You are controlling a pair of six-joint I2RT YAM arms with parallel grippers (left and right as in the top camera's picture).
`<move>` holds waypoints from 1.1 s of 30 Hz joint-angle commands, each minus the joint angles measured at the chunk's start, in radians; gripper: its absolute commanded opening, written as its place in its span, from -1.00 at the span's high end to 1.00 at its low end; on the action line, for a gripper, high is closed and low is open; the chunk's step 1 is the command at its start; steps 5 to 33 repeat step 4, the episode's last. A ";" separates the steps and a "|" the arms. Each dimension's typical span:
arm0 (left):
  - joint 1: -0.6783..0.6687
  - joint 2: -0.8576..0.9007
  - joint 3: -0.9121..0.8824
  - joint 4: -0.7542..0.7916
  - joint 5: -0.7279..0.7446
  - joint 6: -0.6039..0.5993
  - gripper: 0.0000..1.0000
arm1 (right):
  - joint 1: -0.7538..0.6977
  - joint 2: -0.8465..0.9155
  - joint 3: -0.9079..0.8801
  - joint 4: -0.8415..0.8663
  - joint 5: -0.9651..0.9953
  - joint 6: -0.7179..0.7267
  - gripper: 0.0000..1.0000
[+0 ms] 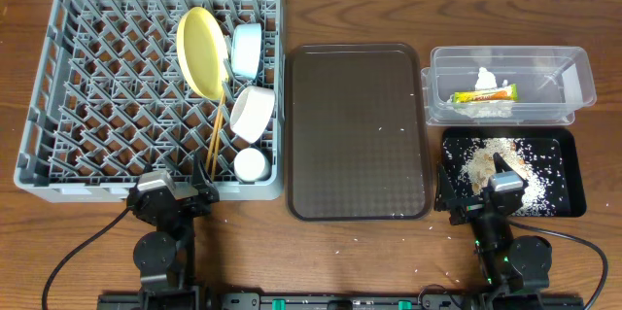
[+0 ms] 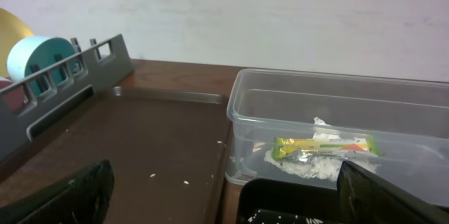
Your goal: Sort waste into correct bins and load items into the dishwasher
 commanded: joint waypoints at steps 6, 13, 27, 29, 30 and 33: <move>0.004 -0.006 -0.018 -0.043 -0.003 0.020 -0.78 | -0.007 -0.007 -0.001 -0.003 -0.008 -0.011 -0.99; 0.004 -0.006 -0.018 -0.043 -0.003 0.020 -0.78 | -0.007 -0.007 -0.001 -0.003 -0.008 -0.011 -0.99; 0.004 -0.006 -0.018 -0.043 -0.003 0.020 -0.78 | -0.007 -0.007 -0.001 -0.003 -0.008 -0.011 -0.99; 0.004 -0.006 -0.018 -0.043 -0.003 0.020 -0.78 | -0.007 -0.007 -0.001 -0.003 -0.008 -0.011 -0.99; 0.004 -0.006 -0.018 -0.043 -0.003 0.020 -0.78 | -0.007 -0.007 -0.001 -0.003 -0.008 -0.011 -0.99; 0.004 -0.006 -0.018 -0.043 -0.003 0.020 -0.78 | -0.007 -0.007 -0.001 -0.003 -0.008 -0.011 -0.99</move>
